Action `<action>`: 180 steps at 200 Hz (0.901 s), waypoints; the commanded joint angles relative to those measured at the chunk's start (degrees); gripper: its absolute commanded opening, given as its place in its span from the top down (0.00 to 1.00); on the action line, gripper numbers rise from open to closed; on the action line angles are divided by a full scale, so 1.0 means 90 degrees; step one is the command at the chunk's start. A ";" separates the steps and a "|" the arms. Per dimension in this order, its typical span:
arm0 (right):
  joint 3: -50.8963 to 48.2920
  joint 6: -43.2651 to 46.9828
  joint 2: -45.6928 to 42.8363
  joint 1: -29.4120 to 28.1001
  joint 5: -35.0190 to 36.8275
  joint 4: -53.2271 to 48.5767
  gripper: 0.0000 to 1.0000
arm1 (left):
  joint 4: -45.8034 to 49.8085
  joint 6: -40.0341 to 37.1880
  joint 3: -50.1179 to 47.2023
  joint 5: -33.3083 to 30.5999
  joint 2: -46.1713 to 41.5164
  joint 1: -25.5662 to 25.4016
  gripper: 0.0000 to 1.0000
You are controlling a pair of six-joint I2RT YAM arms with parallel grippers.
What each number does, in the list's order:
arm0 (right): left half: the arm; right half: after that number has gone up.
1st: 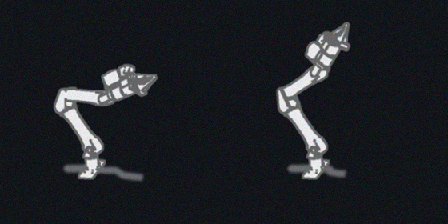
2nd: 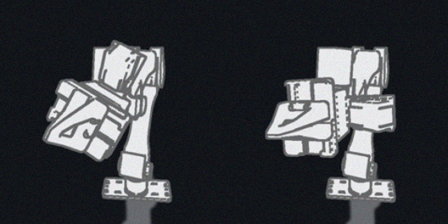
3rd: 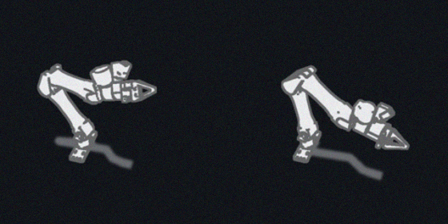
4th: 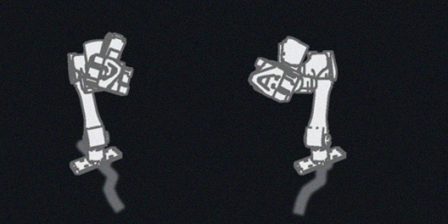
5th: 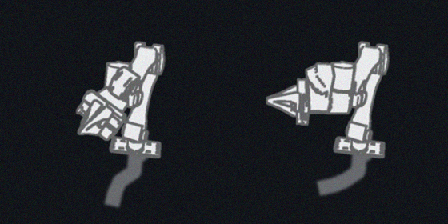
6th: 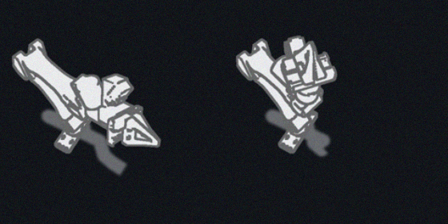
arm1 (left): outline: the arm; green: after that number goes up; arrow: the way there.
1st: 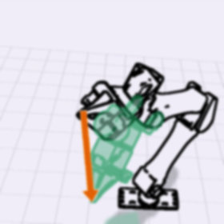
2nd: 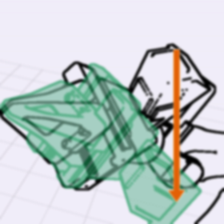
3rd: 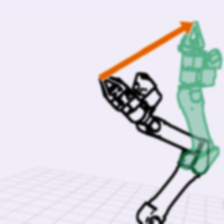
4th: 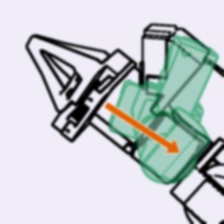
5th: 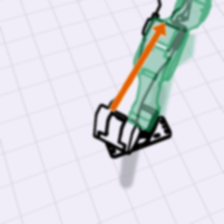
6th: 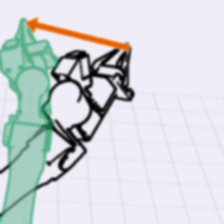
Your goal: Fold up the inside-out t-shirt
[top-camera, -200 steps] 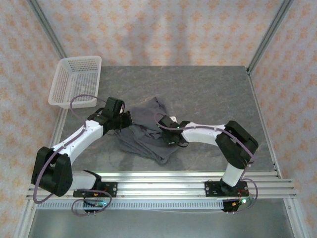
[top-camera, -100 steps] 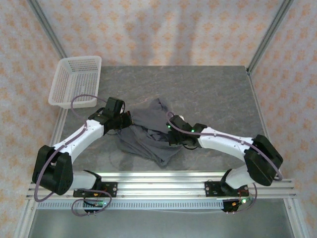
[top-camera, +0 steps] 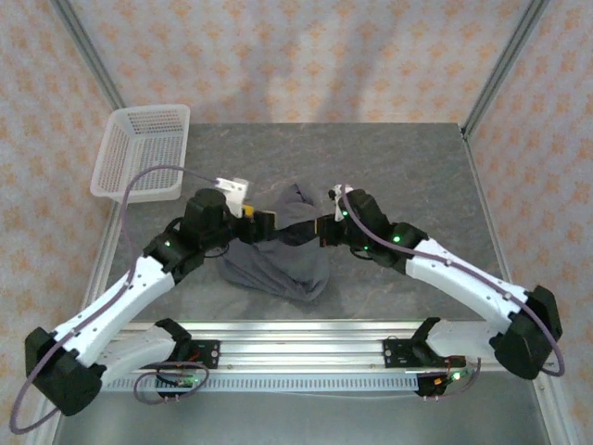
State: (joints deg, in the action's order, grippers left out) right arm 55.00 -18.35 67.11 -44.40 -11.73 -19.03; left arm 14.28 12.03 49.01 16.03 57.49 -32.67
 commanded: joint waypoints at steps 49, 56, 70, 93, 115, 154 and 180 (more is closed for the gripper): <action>0.0261 0.0344 -0.0347 0.0061 -0.0809 0.0324 1.00 | -0.1717 -0.2550 -0.0076 -0.0866 0.1547 -0.0755 0.14; 0.0247 0.0333 -0.0347 0.0061 -0.0870 0.0368 1.00 | -0.1859 -0.2454 0.0008 -0.1022 0.1731 -0.0755 0.14; 0.0210 0.0278 -0.0351 0.0060 -0.0904 0.0433 1.00 | -0.1981 -0.2067 0.0261 -0.1663 0.2148 -0.0757 0.13; 0.0133 0.0225 -0.0445 0.0070 -0.0569 0.0361 1.00 | -0.1738 -0.1133 0.0683 -0.3181 0.2582 -0.0704 0.23; -0.0246 0.0078 -0.0788 0.0171 0.0185 0.0261 1.00 | -0.1279 -0.0231 0.0892 -0.3376 0.2388 -0.0352 0.74; -0.0932 0.0011 -0.0940 0.0373 0.1885 -0.0369 0.93 | 0.0203 0.0679 0.1888 -0.0728 0.1674 0.0540 1.00; -0.0649 0.0134 -0.0490 0.0373 0.1557 -0.0813 0.85 | 0.1452 0.0853 0.2941 -0.0113 0.1820 0.0562 1.00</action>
State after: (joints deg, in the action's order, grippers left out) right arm 48.31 -17.52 60.16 -41.95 -2.87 -17.98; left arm 16.53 14.09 67.07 8.78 74.98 -29.89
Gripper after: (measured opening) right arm 0.125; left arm 0.053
